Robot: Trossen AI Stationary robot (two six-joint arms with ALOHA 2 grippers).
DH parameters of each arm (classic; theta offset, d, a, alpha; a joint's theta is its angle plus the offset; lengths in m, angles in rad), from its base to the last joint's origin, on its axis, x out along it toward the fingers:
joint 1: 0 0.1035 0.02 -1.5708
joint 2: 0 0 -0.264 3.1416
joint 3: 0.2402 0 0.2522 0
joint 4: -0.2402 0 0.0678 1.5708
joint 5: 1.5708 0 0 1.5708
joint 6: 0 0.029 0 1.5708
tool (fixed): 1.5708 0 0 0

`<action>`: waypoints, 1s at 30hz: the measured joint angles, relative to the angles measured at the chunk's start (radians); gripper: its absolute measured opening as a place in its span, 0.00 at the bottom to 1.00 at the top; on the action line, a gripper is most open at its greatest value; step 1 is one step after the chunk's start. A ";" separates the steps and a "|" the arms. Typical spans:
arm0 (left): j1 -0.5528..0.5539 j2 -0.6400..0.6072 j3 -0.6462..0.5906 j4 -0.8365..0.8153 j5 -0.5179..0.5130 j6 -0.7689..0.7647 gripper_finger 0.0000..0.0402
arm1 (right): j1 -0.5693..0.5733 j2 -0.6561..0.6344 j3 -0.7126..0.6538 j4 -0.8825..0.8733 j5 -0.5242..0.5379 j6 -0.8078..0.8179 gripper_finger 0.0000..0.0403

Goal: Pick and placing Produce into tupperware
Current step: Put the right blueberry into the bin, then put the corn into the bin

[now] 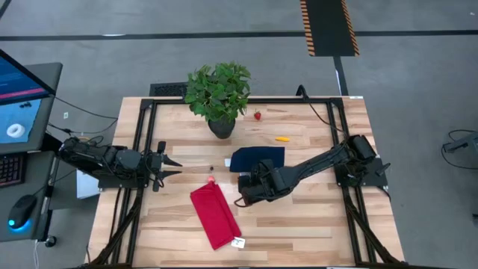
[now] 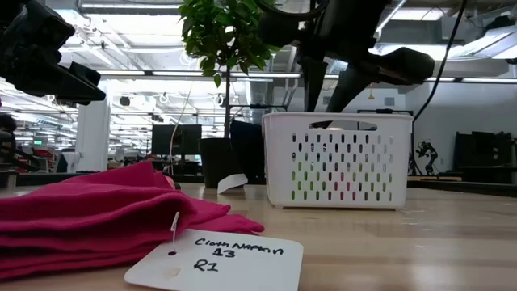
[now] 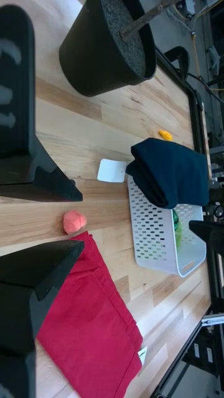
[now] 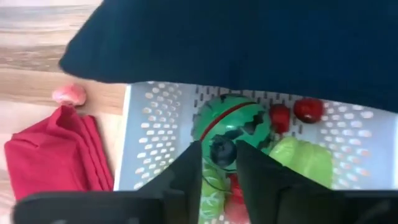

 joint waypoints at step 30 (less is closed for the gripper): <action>0.000 0.000 0.000 0.000 0.000 0.000 0.25 | 0.085 -0.121 0.039 -0.532 -0.127 0.192 0.61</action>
